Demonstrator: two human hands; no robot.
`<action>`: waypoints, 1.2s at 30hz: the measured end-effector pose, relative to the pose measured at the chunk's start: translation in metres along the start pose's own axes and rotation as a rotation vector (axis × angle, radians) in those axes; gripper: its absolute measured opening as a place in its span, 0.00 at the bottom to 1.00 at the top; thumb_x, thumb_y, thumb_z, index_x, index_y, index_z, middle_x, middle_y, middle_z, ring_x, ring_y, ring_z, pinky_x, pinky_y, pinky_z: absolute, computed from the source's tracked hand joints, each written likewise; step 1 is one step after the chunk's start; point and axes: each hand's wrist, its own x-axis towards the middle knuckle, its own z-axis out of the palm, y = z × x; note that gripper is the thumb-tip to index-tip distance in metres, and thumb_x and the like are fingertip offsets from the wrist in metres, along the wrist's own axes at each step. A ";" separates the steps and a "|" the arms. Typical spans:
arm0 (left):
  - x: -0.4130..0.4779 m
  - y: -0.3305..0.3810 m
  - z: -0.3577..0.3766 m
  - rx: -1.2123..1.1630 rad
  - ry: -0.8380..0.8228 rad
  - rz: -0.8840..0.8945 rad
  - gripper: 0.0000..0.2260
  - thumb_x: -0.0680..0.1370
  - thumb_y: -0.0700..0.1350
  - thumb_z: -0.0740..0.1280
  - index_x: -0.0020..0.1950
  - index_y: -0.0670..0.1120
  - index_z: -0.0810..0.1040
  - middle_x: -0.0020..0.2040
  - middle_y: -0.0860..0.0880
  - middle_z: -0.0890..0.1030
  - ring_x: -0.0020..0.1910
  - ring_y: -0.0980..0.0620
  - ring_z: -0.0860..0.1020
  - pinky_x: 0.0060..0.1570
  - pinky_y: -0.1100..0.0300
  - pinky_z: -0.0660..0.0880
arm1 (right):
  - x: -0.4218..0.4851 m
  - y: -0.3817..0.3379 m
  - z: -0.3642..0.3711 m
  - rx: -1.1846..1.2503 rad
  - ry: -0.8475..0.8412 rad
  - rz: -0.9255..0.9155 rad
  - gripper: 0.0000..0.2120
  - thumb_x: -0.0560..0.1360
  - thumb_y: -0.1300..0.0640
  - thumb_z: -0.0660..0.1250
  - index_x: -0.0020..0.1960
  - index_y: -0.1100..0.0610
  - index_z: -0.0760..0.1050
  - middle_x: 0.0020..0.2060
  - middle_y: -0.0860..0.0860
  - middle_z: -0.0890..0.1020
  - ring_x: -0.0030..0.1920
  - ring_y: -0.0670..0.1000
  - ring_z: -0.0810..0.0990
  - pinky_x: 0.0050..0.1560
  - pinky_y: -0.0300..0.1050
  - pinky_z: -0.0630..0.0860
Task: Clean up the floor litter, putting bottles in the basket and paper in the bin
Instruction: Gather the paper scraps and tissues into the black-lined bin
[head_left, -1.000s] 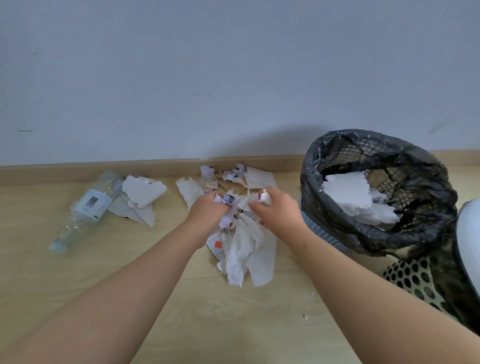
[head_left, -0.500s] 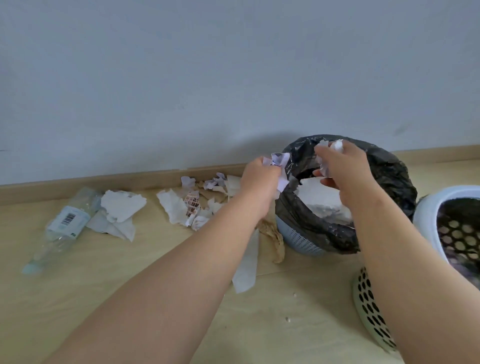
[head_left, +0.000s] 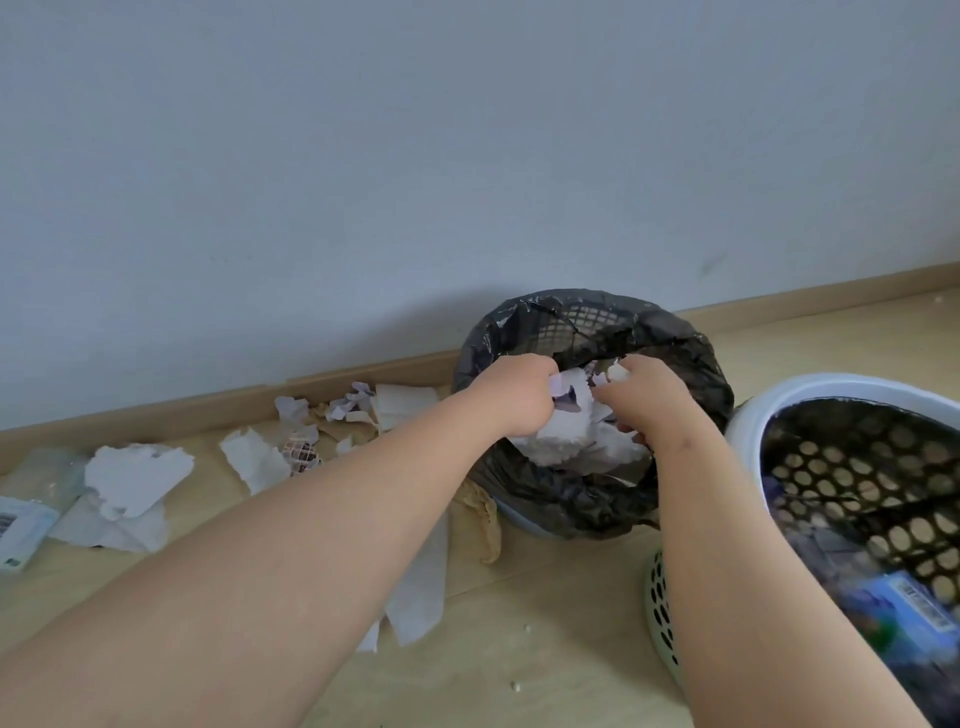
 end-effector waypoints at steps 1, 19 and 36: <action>0.003 -0.002 0.002 0.024 0.001 -0.003 0.07 0.77 0.35 0.56 0.51 0.41 0.72 0.46 0.44 0.74 0.44 0.44 0.72 0.37 0.58 0.66 | 0.002 0.002 0.002 0.017 0.031 0.003 0.25 0.76 0.59 0.59 0.73 0.55 0.62 0.57 0.56 0.74 0.52 0.56 0.75 0.55 0.53 0.75; 0.024 -0.003 -0.012 -0.164 0.175 -0.090 0.20 0.79 0.43 0.61 0.71 0.48 0.65 0.60 0.47 0.73 0.45 0.53 0.71 0.42 0.60 0.68 | 0.020 -0.005 0.020 0.213 0.253 -0.041 0.18 0.76 0.60 0.54 0.63 0.52 0.72 0.57 0.53 0.78 0.58 0.57 0.73 0.58 0.53 0.72; -0.065 -0.139 0.004 -0.740 0.478 -0.402 0.06 0.77 0.40 0.63 0.48 0.51 0.76 0.46 0.48 0.80 0.42 0.51 0.79 0.48 0.52 0.77 | -0.062 -0.090 0.128 -0.219 -0.039 -0.799 0.12 0.78 0.56 0.58 0.56 0.57 0.77 0.47 0.54 0.80 0.50 0.56 0.77 0.43 0.46 0.72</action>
